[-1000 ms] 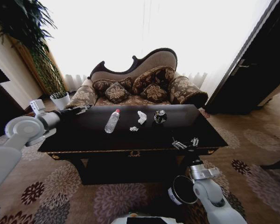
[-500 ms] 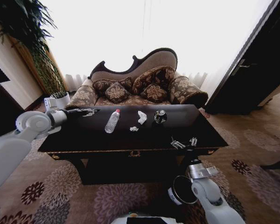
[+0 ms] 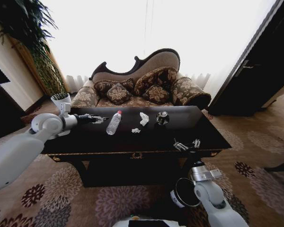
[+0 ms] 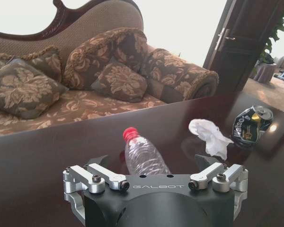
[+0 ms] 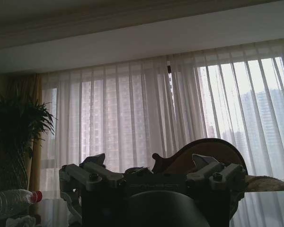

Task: Move to the front of the table and place the trash on the table into the trash bin.

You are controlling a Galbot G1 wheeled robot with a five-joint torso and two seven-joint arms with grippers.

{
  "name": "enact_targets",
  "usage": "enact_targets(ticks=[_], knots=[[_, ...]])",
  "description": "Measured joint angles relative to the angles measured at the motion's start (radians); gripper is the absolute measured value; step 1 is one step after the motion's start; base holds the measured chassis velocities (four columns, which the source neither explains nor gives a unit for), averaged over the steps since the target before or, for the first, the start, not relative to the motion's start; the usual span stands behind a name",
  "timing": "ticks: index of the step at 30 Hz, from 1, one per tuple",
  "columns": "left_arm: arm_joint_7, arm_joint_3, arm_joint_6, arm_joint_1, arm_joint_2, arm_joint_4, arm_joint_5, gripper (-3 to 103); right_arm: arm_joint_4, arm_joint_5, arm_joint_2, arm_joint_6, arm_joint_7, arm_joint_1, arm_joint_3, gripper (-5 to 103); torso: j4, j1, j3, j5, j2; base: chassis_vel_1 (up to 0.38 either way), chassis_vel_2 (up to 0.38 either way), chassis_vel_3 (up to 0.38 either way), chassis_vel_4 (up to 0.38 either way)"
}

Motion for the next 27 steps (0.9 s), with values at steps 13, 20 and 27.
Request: enact_targets(ticks=[13, 20, 27], knots=[[-0.042, 0.072, 0.021, -0.061, -0.083, 0.011, -0.007, 100, -0.003, 0.003, -0.004, 0.001, -0.001, 0.006, 0.004, 100, 0.0000, 0.000, 0.000, -0.0003, 0.000, 0.000, 0.000, 0.000, 0.000], [-0.136, 0.059, 0.041, -0.037, -0.095, -0.022, -0.070, 100, -0.006, 0.002, -0.003, 0.001, -0.002, 0.006, 0.004, 100, 0.0002, 0.000, 0.000, -0.0002, 0.000, 0.000, 0.000, 0.000, 0.000], [-0.150, 0.061, 0.042, -0.028, -0.106, -0.025, -0.104, 100, -0.007, -0.004, 0.005, 0.001, -0.002, 0.006, -0.002, 100, 0.0001, 0.000, 0.000, -0.0001, 0.000, 0.000, 0.000, 0.000, 0.000]])
